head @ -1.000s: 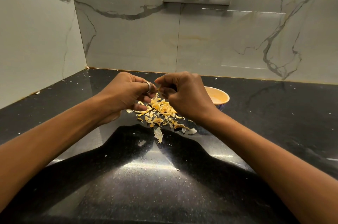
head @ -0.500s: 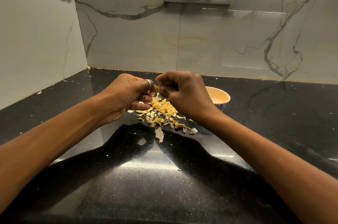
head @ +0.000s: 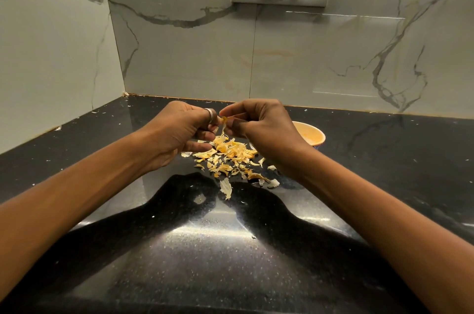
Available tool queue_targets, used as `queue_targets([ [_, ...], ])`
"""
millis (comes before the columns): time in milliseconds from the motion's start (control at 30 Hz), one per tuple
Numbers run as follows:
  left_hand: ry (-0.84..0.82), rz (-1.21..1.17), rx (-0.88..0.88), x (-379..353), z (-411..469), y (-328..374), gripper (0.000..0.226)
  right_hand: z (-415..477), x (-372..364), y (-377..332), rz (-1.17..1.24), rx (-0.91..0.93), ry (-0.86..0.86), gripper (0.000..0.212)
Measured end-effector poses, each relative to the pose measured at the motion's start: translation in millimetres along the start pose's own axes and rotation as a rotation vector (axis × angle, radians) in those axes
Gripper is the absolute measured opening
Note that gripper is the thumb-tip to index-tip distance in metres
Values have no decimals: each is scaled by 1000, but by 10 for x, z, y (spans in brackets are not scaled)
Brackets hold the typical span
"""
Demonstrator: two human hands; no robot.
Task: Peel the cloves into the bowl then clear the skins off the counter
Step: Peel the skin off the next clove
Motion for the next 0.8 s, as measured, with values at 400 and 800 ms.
queue_targets([
  [400,0,19,-17,4,8,-1,20,-10,11,-5,-1,-14,6,12],
  [800,28,47,1,26,13,-15,24,-9,21,-33,12,-28,12,9],
])
Point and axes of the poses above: each hand's wrist, its own z-axis towards the middle knuckle, its own x-axis out of the back of the hand, y = z × x, the point moved 6 cm from there along z, towards the middle knuckle, and after that the axes turned 3 degrees about -y, right-handed, at the moved point
